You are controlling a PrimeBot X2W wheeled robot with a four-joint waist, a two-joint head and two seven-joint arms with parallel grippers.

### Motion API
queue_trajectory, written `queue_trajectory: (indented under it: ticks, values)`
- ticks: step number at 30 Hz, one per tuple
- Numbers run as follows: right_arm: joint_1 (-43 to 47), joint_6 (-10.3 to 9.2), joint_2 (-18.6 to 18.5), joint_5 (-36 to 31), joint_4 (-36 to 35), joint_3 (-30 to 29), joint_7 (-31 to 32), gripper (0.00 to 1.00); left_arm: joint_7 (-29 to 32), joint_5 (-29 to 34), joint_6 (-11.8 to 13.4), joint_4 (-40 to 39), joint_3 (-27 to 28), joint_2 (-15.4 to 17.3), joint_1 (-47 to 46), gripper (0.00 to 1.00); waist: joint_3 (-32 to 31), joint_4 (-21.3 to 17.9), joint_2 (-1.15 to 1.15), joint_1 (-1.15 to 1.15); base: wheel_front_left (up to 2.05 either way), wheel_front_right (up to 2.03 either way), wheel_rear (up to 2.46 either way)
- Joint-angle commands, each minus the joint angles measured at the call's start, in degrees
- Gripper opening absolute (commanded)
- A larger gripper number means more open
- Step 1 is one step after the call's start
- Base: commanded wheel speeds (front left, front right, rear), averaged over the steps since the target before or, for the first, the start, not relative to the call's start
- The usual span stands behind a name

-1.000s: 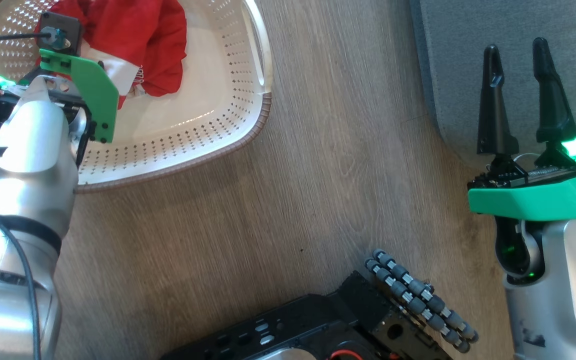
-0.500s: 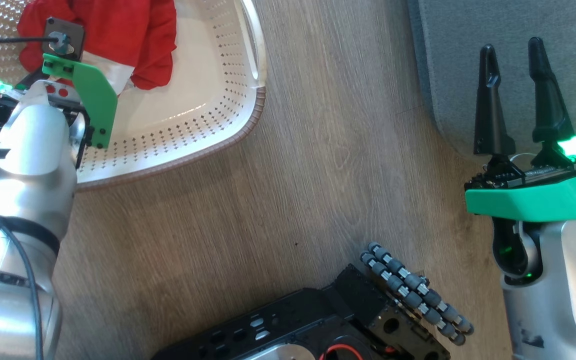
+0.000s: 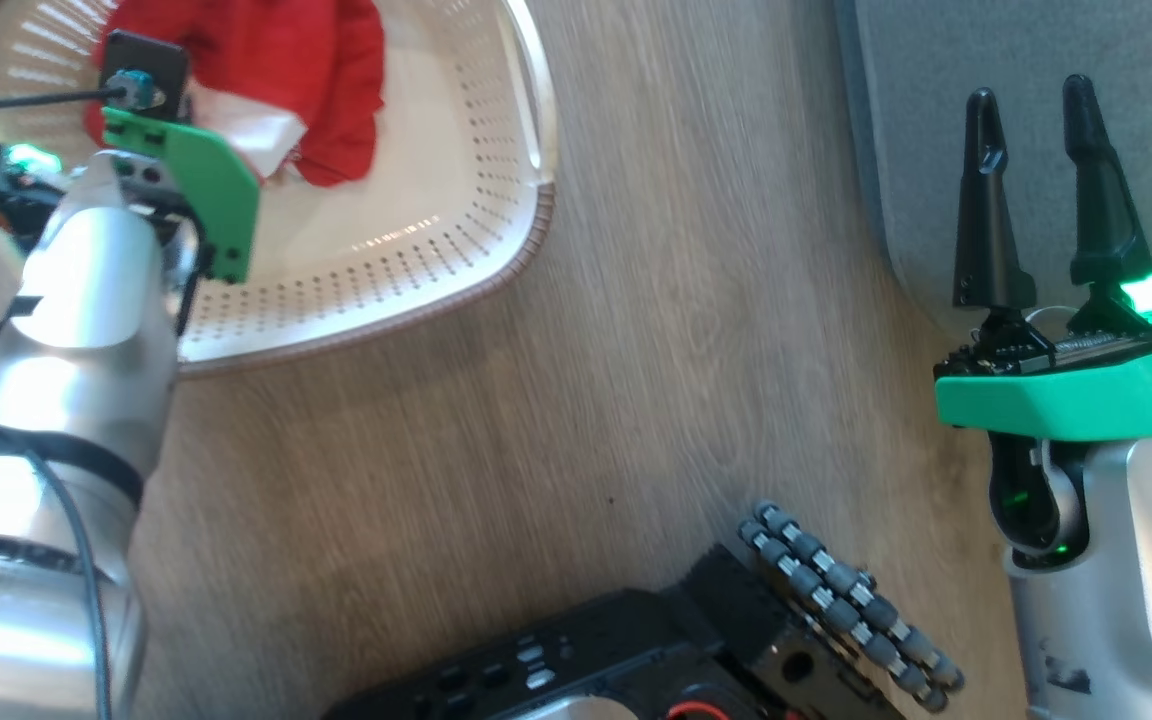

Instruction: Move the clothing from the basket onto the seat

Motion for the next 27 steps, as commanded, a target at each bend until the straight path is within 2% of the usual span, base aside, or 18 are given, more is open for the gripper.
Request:
queue_trajectory:
  ticks: [1, 7, 14, 21, 27]
  values:
    - [2.2, -0.01, -0.2, -0.2, -1.3, 0.5, -0.5, 1.0, -2.3, -1.0, -0.5, -1.4, 1.5, 0.3, 0.7, 0.0, -2.4, 1.7, 0.0, 0.0, 0.0, 0.0, 0.0]
    - [2.0, -0.01, -0.2, -2.8, 0.2, -0.5, -0.5, 1.0, -7.6, -5.0, -3.3, -3.1, 4.2, -0.9, 4.4, 0.0, -10.0, 6.1, 0.0, 0.0, 0.0, 0.0, 0.0]
    - [2.2, -0.01, -0.2, -8.0, 2.7, -2.0, -0.5, 1.0, -8.8, -7.6, -5.7, -10.9, 6.3, -1.4, 10.4, 0.0, -20.6, 11.9, 0.0, 0.0, 0.0, 0.0, 0.0]
    - [5.1, -0.01, -0.2, -12.0, 6.3, -1.5, -0.5, 1.0, -8.8, -10.0, -4.8, -27.4, 11.0, 0.1, 22.0, 0.0, -31.7, 16.2, 0.0, 0.0, 0.0, 0.0, 0.0]
    - [9.8, -0.01, -0.2, -14.6, 8.2, -1.4, -0.5, 1.0, -8.8, -10.4, -2.1, -41.3, 13.4, 2.9, 34.5, 0.0, -39.2, 18.4, 0.0, 0.0, 0.0, 0.0, 0.0]
